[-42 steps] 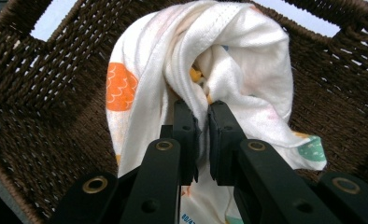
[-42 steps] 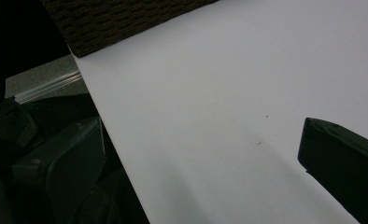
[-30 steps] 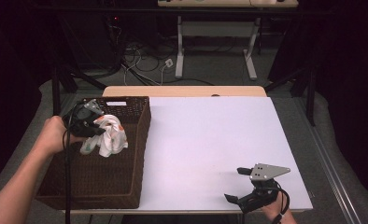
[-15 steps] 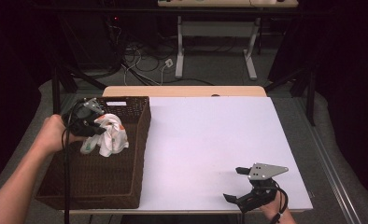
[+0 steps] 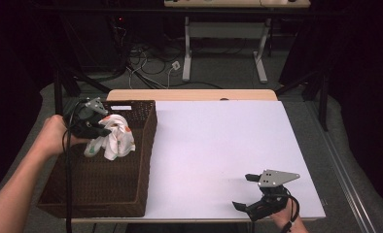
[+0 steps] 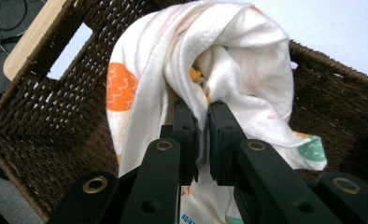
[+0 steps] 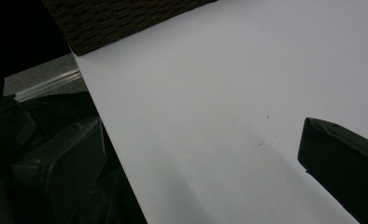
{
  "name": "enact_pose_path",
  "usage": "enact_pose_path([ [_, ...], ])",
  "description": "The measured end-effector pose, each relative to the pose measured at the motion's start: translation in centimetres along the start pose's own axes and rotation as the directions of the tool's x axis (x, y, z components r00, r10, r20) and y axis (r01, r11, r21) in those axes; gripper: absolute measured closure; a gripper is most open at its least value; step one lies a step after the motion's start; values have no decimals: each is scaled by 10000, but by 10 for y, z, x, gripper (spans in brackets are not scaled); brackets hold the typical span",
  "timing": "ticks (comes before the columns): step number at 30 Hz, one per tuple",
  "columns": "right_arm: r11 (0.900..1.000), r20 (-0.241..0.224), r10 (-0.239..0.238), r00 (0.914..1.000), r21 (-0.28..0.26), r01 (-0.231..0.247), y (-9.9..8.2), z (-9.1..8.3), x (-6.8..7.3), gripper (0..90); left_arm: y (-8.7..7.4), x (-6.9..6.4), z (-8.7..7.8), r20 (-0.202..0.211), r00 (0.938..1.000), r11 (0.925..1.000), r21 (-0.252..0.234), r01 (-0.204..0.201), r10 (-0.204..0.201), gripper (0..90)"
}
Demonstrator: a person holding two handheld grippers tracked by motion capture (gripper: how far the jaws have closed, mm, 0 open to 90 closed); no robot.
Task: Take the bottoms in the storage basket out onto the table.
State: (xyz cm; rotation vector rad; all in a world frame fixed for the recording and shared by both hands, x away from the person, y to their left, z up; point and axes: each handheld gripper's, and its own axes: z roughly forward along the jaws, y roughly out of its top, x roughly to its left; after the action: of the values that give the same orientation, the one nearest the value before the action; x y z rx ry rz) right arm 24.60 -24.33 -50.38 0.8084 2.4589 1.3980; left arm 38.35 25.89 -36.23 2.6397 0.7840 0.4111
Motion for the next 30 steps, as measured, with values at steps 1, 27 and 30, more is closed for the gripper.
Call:
enact_pose_path([
  [1,10000,-12,24,10000,7,-24,0,0,0,4,1,0,-1,-3,10000,10000,-42,3,-3,833],
  [27,10000,-28,16,10000,27,-16,0,1,0,4,22,-8,-10,199,9982,9982,-243,-552,557,833],
  [30,10000,-33,22,10000,30,-22,0,1,0,4,24,-9,-11,207,9976,9975,-263,-651,656,833],
])
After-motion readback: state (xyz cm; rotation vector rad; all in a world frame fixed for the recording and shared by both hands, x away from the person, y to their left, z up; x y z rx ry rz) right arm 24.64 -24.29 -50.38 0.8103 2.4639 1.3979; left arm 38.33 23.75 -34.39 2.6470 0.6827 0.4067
